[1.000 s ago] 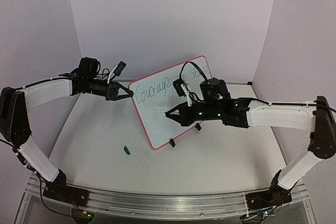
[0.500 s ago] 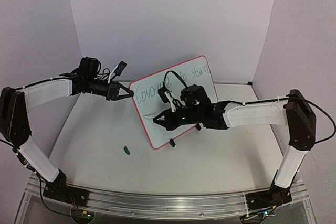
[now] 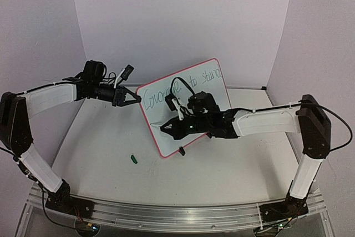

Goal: Write a sentence on the whiteboard
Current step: Write on the whiteboard with the whiteboard.

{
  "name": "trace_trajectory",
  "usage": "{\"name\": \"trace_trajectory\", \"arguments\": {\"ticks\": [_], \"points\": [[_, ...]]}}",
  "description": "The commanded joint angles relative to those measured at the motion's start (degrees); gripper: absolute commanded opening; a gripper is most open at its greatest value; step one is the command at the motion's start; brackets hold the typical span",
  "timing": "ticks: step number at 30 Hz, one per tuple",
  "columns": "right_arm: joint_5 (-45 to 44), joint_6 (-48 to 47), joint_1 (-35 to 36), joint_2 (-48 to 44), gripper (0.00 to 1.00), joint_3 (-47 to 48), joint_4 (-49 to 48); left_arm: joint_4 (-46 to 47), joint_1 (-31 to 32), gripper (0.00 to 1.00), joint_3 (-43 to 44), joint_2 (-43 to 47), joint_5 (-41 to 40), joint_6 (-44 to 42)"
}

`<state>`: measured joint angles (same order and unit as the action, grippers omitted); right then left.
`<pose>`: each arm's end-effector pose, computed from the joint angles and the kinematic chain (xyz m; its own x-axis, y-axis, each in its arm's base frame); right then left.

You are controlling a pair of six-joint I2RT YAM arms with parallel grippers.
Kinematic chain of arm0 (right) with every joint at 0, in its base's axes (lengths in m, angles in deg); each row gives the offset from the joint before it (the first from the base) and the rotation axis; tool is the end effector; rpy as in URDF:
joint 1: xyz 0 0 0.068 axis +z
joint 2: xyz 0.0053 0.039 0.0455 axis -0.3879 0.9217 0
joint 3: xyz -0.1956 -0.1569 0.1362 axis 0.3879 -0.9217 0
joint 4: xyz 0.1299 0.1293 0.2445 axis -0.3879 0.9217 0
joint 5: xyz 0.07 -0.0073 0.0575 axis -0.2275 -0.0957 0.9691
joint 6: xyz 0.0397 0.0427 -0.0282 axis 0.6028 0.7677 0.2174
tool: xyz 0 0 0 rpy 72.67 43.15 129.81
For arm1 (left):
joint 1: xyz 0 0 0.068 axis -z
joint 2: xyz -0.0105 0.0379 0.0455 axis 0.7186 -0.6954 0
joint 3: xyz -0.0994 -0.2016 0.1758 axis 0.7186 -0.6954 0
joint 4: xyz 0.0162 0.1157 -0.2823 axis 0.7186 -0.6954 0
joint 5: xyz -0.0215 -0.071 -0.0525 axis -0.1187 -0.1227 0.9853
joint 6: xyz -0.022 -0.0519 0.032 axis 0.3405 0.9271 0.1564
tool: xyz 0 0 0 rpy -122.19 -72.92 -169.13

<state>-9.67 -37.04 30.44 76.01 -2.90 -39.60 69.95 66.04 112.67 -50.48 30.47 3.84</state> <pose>0.2723 0.3919 0.2092 -0.4909 -0.2380 -0.8381 -0.8321 0.4130 0.3701 0.3566 -0.1741 0.2784 -0.4801 0.2494 -0.8410 0.8632 0.3049 -0.4024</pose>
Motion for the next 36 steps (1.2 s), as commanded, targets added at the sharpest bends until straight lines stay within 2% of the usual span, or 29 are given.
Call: {"name": "trace_trajectory", "arguments": {"ticks": [1,8,14,17,36], "points": [[-7.43,0.71,-0.22,-2.33,0.0,-0.73,-1.38,-2.86,1.88,0.0,0.32,-0.3,-1.75,-4.95],[-8.61,0.48,-0.19,-4.8,0.0,-2.64,-1.38,-2.86,1.88,0.0,0.31,-0.34,-1.66,-4.97],[-1.52,-2.08,-0.21,-6.82,0.0,-3.51,-2.57,-2.86,1.88,0.0,0.36,-0.25,-1.75,-5.01],[-0.67,-2.05,-0.22,-7.12,0.0,-2.84,-2.62,-2.87,1.9,0.0,0.34,-0.28,-1.74,-4.94],[-2.25,-1.75,-0.36,-0.98,0.0,1.96,-2.61,-3.11,1.94,0.0,0.4,0.01,-1.86,-5.2]]}}
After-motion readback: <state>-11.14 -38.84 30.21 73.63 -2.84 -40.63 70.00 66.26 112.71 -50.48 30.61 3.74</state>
